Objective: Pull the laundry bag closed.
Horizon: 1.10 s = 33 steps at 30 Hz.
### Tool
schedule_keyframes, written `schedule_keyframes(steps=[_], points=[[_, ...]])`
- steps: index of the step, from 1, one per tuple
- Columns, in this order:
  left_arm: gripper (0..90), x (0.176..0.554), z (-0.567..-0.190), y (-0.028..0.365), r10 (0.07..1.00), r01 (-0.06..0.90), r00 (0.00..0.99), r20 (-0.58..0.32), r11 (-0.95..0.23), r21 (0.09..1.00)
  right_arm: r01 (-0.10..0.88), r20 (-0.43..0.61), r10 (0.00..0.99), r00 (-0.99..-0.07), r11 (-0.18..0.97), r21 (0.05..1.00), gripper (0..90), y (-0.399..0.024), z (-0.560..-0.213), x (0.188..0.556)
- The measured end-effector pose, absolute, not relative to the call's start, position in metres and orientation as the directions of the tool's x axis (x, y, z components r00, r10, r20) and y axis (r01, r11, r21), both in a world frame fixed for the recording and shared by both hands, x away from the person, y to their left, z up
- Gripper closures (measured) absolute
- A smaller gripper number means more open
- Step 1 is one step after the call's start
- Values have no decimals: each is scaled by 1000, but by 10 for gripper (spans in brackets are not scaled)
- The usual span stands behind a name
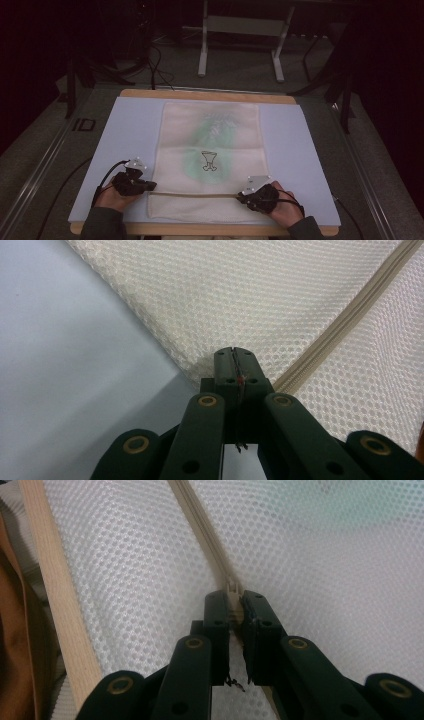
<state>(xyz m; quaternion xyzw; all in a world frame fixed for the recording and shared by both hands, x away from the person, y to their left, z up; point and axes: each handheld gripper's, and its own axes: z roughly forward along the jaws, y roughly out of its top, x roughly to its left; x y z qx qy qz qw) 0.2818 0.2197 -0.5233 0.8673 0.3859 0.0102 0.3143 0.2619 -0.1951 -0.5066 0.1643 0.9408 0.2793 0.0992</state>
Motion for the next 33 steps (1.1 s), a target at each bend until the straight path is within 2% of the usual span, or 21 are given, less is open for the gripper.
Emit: schedule_keyframes(steps=[33], points=[[898,282,-523,220,674,660,705,-220,-509,552,323,-73,437,-897,758,567,822,-229,-507,259]])
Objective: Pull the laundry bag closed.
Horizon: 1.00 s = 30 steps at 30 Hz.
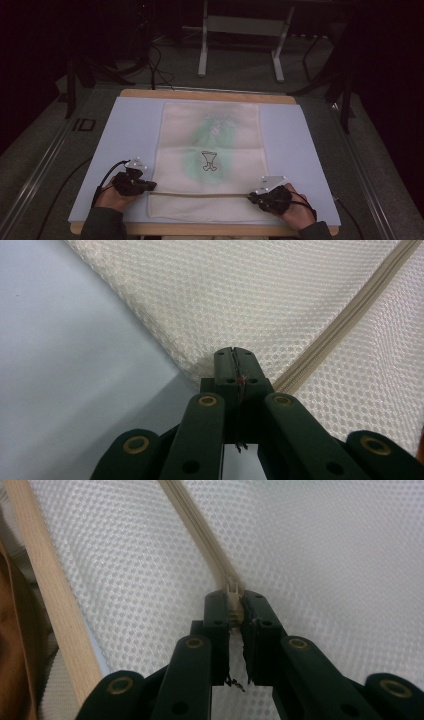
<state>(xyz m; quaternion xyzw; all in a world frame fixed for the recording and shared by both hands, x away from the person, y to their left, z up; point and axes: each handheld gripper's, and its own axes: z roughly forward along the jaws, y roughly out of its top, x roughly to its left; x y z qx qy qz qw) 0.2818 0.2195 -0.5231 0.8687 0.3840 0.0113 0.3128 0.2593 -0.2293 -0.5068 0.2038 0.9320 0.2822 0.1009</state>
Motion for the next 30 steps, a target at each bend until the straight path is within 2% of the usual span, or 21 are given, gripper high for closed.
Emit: schedule_keyframes(steps=[9,16,18,24,25,28,30], points=[[898,282,-523,220,674,660,705,-220,-510,552,351,-66,466,-882,745,568,822,-245,-505,258],[898,282,-523,219,675,661,704,-219,-510,551,416,-46,532,-846,710,569,822,-282,-505,256],[898,282,-523,219,675,661,704,-219,-510,551,425,-13,537,-844,682,595,822,-292,-505,256],[897,282,-523,219,670,654,710,-217,-514,556,434,2,529,-849,693,576,816,-291,-510,258],[896,282,-524,219,667,650,713,-217,-513,560,435,8,530,-848,687,582,802,-291,-511,258],[895,281,-524,221,659,641,720,-217,-513,570,443,27,545,-838,652,615,671,-296,-511,259],[895,280,-523,221,647,617,737,-197,-524,587,454,36,568,-823,618,642,630,-300,-510,260]])
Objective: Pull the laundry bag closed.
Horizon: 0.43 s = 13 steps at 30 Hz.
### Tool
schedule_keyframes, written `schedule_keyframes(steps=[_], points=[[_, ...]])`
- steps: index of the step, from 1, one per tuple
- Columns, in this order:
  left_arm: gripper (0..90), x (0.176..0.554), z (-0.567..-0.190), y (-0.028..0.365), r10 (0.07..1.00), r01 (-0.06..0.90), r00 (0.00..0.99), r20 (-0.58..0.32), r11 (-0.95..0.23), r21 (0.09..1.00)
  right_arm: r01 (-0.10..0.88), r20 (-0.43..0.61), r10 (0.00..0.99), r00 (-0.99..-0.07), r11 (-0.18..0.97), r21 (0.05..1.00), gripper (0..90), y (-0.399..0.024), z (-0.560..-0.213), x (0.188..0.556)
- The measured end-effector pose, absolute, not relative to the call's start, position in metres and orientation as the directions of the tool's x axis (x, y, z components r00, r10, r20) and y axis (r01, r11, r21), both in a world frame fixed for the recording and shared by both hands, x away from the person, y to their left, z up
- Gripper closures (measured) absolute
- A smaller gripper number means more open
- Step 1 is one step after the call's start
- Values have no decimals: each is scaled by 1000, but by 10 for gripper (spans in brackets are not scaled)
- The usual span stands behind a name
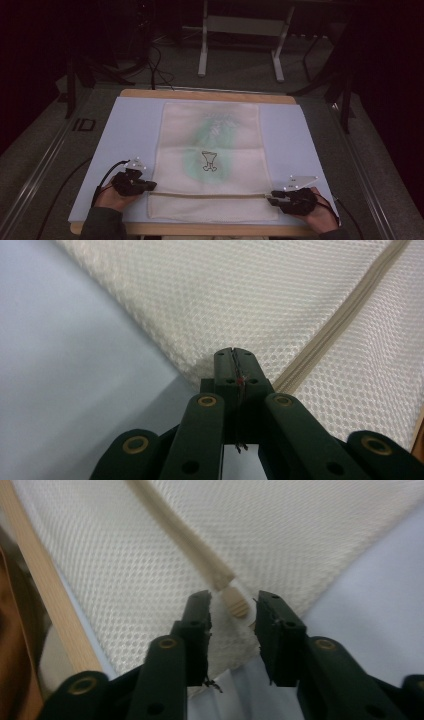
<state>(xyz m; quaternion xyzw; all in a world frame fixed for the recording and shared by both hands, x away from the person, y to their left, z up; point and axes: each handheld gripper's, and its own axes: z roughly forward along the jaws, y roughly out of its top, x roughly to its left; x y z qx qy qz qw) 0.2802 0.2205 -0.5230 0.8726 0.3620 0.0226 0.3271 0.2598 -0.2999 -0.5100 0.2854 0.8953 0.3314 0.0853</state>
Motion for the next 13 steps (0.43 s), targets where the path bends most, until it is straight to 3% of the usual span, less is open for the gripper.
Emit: schedule_keyframes(steps=[8,13], points=[[867,279,-520,223,664,598,730,-162,-507,621,503,17,698,-716,498,706,557,-317,-512,266],[756,282,-521,230,747,620,656,-109,-451,642,525,20,764,-645,424,738,533,-327,-515,270]])
